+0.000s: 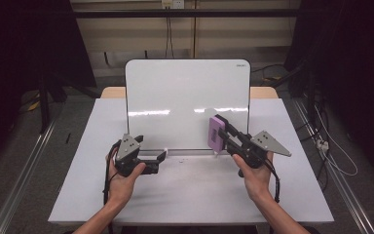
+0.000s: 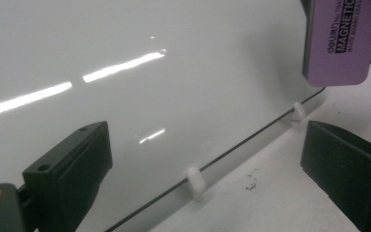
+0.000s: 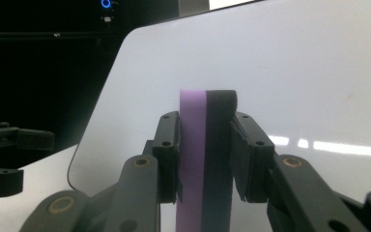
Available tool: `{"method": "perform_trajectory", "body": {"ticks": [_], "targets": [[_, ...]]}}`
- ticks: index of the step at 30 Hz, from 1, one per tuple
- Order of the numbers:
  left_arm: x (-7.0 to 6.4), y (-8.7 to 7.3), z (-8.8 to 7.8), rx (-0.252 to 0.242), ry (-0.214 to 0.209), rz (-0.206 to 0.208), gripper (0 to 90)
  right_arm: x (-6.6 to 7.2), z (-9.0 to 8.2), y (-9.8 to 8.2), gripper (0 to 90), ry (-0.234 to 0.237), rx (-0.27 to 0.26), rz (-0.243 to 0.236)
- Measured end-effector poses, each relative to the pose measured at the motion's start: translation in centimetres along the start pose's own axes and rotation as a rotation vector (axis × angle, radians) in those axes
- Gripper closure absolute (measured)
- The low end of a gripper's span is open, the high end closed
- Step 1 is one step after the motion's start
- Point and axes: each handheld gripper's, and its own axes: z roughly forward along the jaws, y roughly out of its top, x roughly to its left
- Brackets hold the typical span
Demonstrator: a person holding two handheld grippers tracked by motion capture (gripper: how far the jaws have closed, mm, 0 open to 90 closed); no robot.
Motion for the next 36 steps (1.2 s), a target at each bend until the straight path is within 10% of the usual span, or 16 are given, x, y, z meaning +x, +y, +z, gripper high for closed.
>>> {"method": "perform_trajectory", "body": {"ticks": [10, 23, 36], "targets": [[1.4, -1.3, -1.5, 0.029, 0.096, -0.005, 3.6, -0.6, -0.9, 0.2, 66.7, -0.026, 0.006, -0.071], [1.7, -3.2, -3.5, 0.052, 0.110, 0.004, 3.8, -1.3, -1.8, 0.6, 66.8, -0.065, 0.039, -0.148], [2.3, -4.2, -2.9, 0.071, 0.101, -0.012, 4.3, -1.5, -1.9, 0.8, 67.0, -0.147, 0.149, -0.346]]}}
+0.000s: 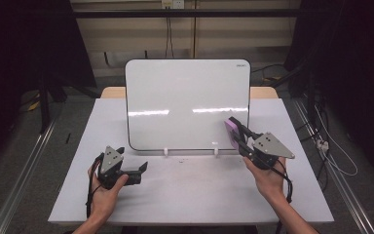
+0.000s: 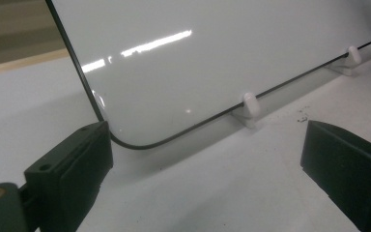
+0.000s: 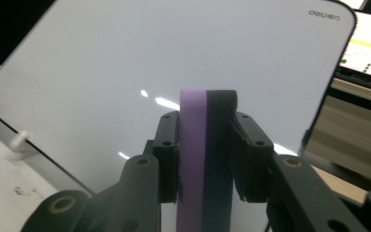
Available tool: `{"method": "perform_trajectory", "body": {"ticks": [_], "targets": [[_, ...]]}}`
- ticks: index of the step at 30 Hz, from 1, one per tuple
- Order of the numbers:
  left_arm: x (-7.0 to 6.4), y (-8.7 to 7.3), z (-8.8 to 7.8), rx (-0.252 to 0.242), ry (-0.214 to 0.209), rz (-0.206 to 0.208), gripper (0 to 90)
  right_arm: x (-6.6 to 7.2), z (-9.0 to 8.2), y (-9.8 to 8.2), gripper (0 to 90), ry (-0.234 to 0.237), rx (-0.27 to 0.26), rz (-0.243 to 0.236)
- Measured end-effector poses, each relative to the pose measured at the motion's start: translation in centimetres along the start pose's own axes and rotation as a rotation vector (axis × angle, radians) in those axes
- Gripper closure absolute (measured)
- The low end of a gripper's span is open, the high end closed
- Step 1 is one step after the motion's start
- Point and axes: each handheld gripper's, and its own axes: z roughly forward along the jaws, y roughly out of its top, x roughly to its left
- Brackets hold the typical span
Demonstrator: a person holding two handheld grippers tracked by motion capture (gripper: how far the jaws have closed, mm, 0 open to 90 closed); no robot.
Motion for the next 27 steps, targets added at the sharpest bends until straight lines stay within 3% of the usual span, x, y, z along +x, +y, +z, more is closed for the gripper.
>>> {"method": "perform_trajectory", "body": {"ticks": [3, 9, 16, 27], "targets": [[0.0, 0.2, -0.3, -0.014, 0.010, 0.013, 4.1, -0.2, 0.1, -0.1, 67.0, -0.021, 0.019, -0.029], [0.3, -0.1, -0.3, -0.014, 0.019, -0.004, 3.9, -0.3, 0.4, -0.2, 67.1, -0.062, 0.060, -0.112], [0.5, -0.4, -0.1, -0.005, 0.024, -0.011, 4.0, 0.0, 1.0, -0.3, 67.1, -0.078, 0.108, -0.198], [0.6, -0.4, -0.1, -0.011, 0.029, -0.012, 4.0, 1.0, 3.0, -0.6, 67.1, -0.071, 0.164, -0.255]]}}
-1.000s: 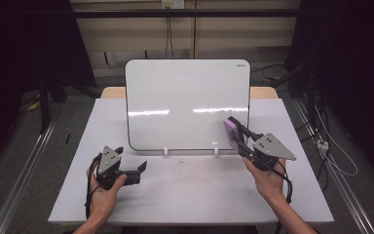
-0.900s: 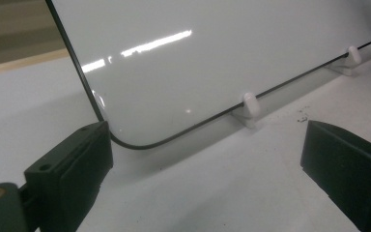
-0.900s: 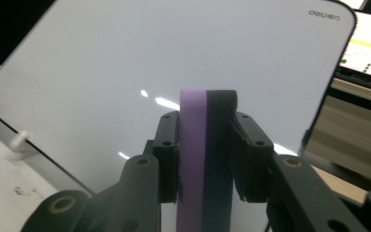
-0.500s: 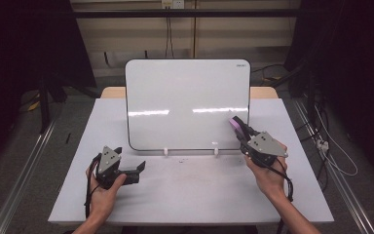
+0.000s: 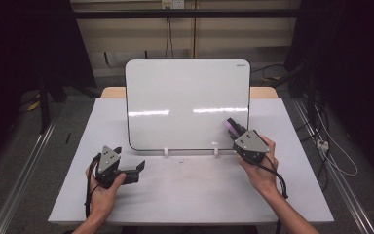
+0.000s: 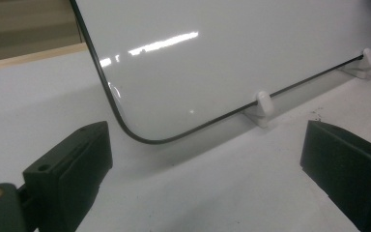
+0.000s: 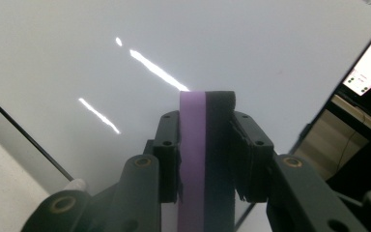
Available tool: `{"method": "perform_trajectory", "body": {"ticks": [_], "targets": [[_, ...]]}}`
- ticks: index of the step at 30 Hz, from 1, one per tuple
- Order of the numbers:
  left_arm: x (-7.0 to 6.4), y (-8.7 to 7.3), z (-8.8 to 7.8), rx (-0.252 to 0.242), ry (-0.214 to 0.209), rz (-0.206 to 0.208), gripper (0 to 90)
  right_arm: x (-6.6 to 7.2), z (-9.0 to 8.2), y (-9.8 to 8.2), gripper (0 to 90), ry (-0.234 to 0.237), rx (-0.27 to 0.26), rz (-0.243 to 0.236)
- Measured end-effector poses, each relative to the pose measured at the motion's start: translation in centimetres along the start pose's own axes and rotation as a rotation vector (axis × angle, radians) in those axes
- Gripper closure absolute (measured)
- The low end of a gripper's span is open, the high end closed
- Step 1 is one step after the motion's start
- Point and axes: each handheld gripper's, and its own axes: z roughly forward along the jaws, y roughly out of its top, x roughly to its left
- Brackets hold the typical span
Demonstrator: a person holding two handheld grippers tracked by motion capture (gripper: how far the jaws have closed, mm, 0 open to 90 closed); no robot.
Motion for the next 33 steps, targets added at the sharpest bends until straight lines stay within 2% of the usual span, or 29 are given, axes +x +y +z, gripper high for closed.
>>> {"method": "perform_trajectory", "body": {"ticks": [8, 18, 23, 28, 30, 33], "targets": [[0.24, -0.04, -0.11, -0.006, 0.011, -0.009, 4.0, 0.63, 1.07, 0.05, 67.2, 0.004, 0.019, -0.031], [0.30, 0.12, -0.26, -0.015, 0.012, -0.010, 4.0, 0.37, 1.06, -0.19, 65.9, 0.016, 0.001, 0.022], [0.36, 0.25, -0.10, -0.025, -0.001, -0.017, 4.2, 0.15, 1.02, -0.28, 64.0, 0.031, -0.011, 0.067], [0.50, 0.30, -0.31, -0.026, 0.004, -0.015, 4.0, -0.13, 1.10, -0.73, 51.2, 0.048, -0.017, 0.142], [0.42, 0.31, -0.31, -0.016, 0.007, -0.005, 3.9, -0.16, 1.09, -0.85, 45.0, 0.033, -0.017, 0.145], [0.19, 0.36, -0.23, -0.016, 0.004, 0.013, 4.0, -0.33, 0.90, -0.81, 33.7, 0.013, -0.046, 0.168]]}}
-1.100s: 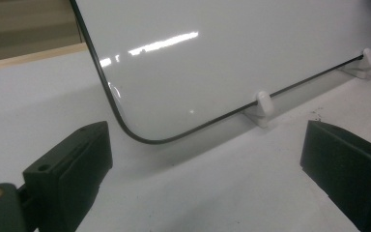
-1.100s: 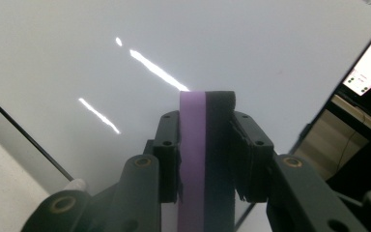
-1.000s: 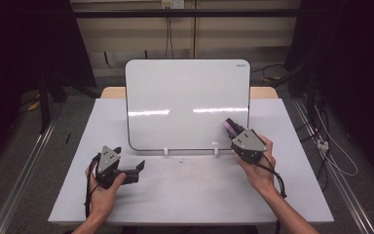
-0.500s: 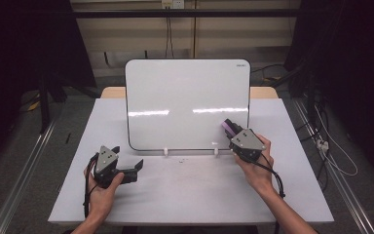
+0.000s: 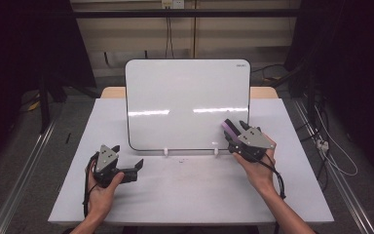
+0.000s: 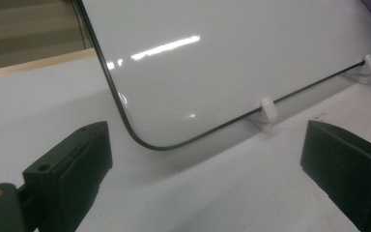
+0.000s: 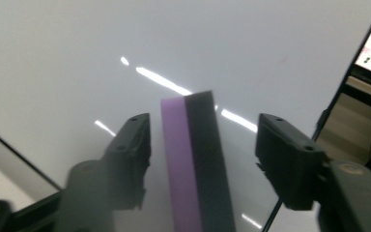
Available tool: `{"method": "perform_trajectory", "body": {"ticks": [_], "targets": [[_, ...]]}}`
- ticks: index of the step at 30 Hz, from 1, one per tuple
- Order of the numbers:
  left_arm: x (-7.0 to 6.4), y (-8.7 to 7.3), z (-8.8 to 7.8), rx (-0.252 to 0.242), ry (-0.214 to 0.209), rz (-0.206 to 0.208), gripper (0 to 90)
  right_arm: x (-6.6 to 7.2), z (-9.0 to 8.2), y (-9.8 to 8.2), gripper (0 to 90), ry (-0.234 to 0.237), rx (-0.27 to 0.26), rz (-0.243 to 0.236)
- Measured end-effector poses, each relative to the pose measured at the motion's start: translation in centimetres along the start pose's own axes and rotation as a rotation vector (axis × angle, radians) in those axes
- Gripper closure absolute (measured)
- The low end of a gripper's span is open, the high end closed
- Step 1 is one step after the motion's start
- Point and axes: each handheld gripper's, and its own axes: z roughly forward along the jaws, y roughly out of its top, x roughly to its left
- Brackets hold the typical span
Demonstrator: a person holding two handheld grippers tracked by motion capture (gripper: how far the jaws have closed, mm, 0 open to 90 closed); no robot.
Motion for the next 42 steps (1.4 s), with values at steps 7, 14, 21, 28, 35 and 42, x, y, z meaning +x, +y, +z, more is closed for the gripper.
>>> {"method": "perform_trajectory", "body": {"ticks": [7, 14, 21, 28, 35, 42], "targets": [[-0.1, 0.0, 0.1, -0.002, -0.011, -0.008, 4.0, -0.8, -0.1, -0.3, 13.6, 0.016, 0.017, 0.131], [-0.2, 0.0, 0.1, -0.004, -0.016, -0.012, 4.0, -1.2, -0.4, -0.7, 7.1, 0.074, 0.018, 0.241], [-0.6, 0.2, 0.6, 0.004, -0.017, 0.015, 4.2, -1.7, -1.4, -0.8, 5.0, 0.079, 0.014, 0.268], [-0.6, 0.3, 0.4, 0.002, -0.009, 0.007, 4.4, -2.4, -2.9, -1.6, 2.5, 0.099, -0.001, 0.327], [-0.5, 0.2, 0.2, 0.020, -0.004, 0.003, 4.6, -3.0, -4.3, -2.6, 2.0, 0.101, 0.017, 0.360], [-1.1, 0.3, -0.1, 0.040, -0.002, 0.005, 4.9, -3.0, -5.6, -3.7, 1.7, 0.091, 0.031, 0.379]]}}
